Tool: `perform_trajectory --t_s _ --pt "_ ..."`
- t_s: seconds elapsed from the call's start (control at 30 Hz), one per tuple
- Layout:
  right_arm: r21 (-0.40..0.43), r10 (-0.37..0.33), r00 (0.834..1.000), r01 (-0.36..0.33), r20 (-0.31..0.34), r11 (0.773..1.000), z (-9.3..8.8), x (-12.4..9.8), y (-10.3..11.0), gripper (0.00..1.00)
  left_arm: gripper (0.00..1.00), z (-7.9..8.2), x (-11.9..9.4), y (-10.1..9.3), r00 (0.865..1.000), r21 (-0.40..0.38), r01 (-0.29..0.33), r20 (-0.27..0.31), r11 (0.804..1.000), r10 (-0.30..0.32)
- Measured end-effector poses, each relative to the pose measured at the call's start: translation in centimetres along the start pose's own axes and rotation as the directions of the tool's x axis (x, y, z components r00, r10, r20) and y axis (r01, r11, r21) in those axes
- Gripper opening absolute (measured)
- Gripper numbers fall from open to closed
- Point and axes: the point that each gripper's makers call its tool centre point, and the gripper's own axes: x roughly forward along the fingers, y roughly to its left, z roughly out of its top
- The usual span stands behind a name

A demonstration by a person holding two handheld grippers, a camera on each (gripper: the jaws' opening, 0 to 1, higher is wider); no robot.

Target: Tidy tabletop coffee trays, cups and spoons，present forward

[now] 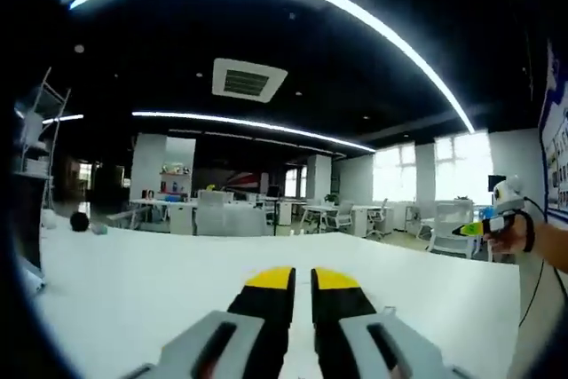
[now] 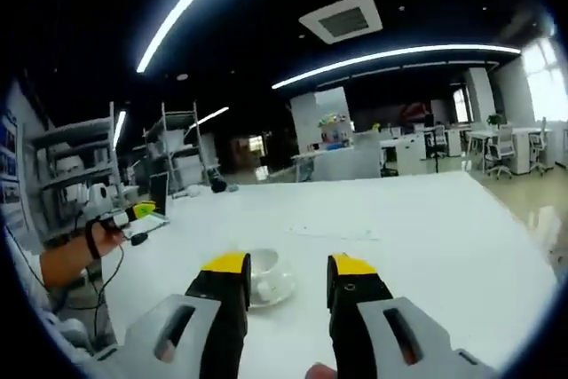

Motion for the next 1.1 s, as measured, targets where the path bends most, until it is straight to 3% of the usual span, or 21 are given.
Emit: perform_trajectory --t_s 0.07,0.17,0.23,0.3,0.53,0.7,0.83,0.97,1.1 --pt "-0.039 0.000 1.000 0.001 0.018 0.999 0.1 -1.2 0.4 0.36 0.14 0.2 -0.9 -0.3 1.000 0.027 0.003 0.012 1.000 -0.003" --pt "-0.133 0.007 0.997 0.003 0.076 0.991 0.2 -3.0 1.2 0.38 0.28 0.1 -2.5 -0.7 1.000 0.044 -0.003 0.027 0.999 0.002" --pt "-0.211 -0.003 0.995 0.024 0.101 0.977 0.0 -4.2 1.6 0.38 0.30 0.7 -3.6 -0.8 0.997 0.046 -0.018 0.080 0.999 0.015" --pt "-0.242 -0.009 0.993 0.039 0.122 0.969 -0.5 -5.4 1.9 0.40 0.32 0.4 -4.9 -0.9 0.996 0.048 -0.028 0.087 0.998 0.023" --pt "-0.159 -0.087 0.978 0.118 0.187 0.980 -1.9 -8.7 0.3 0.40 0.32 -0.7 -7.9 -1.1 0.994 0.041 -0.056 0.092 0.998 0.052" --pt "-0.215 -0.164 0.974 0.195 0.153 0.957 -3.7 -10.5 -1.2 0.43 0.35 -0.6 -10.0 -0.2 0.986 0.055 -0.098 0.137 0.994 0.089" --pt "-0.212 -0.154 0.978 0.182 0.144 0.960 -4.8 -11.4 -1.3 0.45 0.35 -1.3 -11.8 0.1 0.984 0.047 -0.095 0.155 0.994 0.087" --pt "-0.223 -0.143 0.981 0.169 0.129 0.960 -5.9 -11.9 -1.6 0.45 0.36 -2.5 -13.0 0.2 0.987 0.098 -0.095 0.136 0.991 0.081" --pt "-0.235 -0.089 0.990 0.113 0.109 0.965 -7.3 -11.6 -1.2 0.47 0.36 -3.9 -13.9 0.6 0.989 0.140 -0.102 0.125 0.985 0.085"
